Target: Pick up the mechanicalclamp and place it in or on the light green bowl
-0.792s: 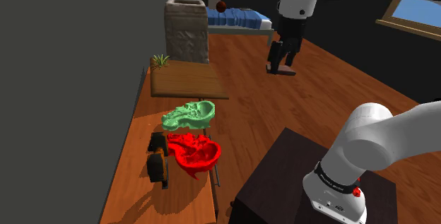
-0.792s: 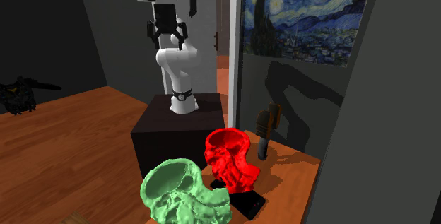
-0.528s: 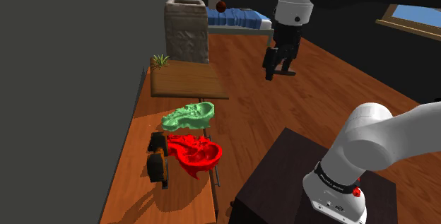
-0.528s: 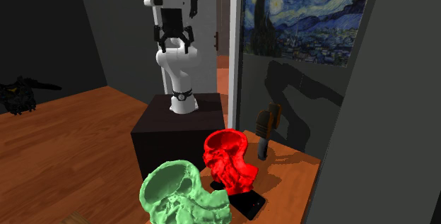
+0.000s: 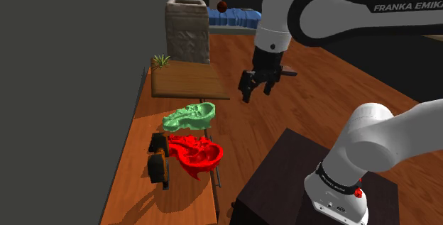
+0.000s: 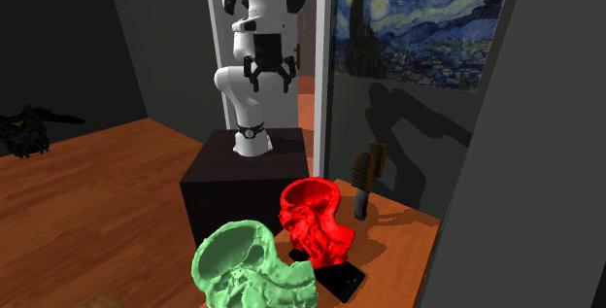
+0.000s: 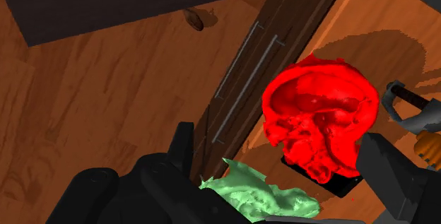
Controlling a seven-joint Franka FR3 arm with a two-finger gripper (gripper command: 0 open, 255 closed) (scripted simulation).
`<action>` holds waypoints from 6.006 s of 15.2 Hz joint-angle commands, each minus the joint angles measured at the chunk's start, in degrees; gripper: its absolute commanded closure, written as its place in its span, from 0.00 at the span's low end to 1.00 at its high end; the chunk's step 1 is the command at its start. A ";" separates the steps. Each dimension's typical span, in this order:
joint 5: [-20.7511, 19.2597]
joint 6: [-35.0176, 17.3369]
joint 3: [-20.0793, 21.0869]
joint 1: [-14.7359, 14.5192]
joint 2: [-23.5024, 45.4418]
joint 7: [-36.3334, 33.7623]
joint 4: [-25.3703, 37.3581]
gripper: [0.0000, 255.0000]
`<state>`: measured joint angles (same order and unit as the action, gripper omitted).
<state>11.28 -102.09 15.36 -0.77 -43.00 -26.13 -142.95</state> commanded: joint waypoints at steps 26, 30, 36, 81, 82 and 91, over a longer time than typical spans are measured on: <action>-30.40 -37.05 32.70 6.62 53.64 -66.51 21.58 0.00; -34.23 -38.84 30.91 5.03 56.76 -69.05 21.69 0.00; -36.62 -39.92 29.66 3.95 58.74 -70.63 21.88 0.00; -18.72 -20.32 34.93 9.23 45.12 -57.25 33.67 1.00; -18.47 -19.60 34.92 9.26 44.91 -57.04 34.27 1.00; -14.54 -17.87 29.79 14.89 43.64 -44.57 36.01 1.00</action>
<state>-3.45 -120.31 45.73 13.51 0.46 -72.11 -107.52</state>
